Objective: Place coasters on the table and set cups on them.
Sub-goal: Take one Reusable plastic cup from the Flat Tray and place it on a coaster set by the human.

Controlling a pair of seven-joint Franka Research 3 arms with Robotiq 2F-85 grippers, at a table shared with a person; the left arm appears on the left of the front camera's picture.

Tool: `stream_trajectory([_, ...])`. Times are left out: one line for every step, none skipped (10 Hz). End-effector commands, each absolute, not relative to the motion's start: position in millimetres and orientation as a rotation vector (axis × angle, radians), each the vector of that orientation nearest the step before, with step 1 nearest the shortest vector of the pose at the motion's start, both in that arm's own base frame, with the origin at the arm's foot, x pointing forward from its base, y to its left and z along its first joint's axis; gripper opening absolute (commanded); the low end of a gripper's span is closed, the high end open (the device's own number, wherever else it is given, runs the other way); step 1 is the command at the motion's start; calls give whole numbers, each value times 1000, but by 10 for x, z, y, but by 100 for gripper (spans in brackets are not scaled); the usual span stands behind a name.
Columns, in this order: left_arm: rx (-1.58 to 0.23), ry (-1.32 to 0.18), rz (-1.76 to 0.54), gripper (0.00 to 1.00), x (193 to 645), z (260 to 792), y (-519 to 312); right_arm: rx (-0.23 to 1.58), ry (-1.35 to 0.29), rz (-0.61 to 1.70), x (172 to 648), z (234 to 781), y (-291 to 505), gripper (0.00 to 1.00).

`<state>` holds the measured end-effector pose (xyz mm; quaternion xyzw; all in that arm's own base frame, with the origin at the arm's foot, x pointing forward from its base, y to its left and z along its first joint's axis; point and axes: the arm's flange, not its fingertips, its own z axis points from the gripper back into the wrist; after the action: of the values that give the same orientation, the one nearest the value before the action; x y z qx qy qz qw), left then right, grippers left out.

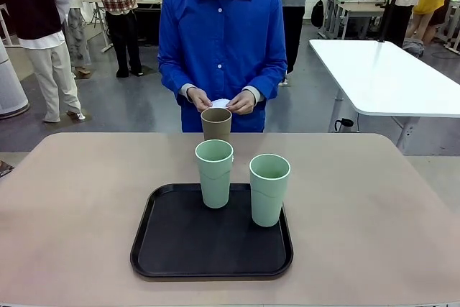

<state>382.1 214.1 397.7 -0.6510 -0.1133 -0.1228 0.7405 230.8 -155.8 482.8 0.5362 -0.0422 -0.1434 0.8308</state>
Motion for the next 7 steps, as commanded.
stream_trajectory([-1387, -213, -229, 100, 3723, 4027, 2028, 1159, -96, -295, 2315, 4842, -1555, 100])
stream_trajectory([-1381, -209, -224, 100, 3700, 4033, 2031, 1159, -96, -295, 2315, 4842, -1555, 100])
stream_trajectory([-1378, -207, -242, 100, 3685, 4045, 1989, 1159, -96, -295, 2315, 4842, -1555, 100])
stream_trajectory([-1399, -224, -241, 100, 3758, 4012, 2126, 1159, -96, -295, 2315, 4842, -1555, 100])
stream_trajectory([-1399, -224, -241, 100, 3758, 4012, 2126, 1159, -96, -295, 2315, 4842, -1555, 100])
stream_trajectory([-1399, -224, -241, 100, 3758, 4012, 2126, 1159, -96, -295, 2315, 4842, -1555, 100])
stream_trajectory([-1399, -224, -241, 100, 3758, 4012, 2126, 1159, -96, -295, 2315, 4842, -1555, 100])
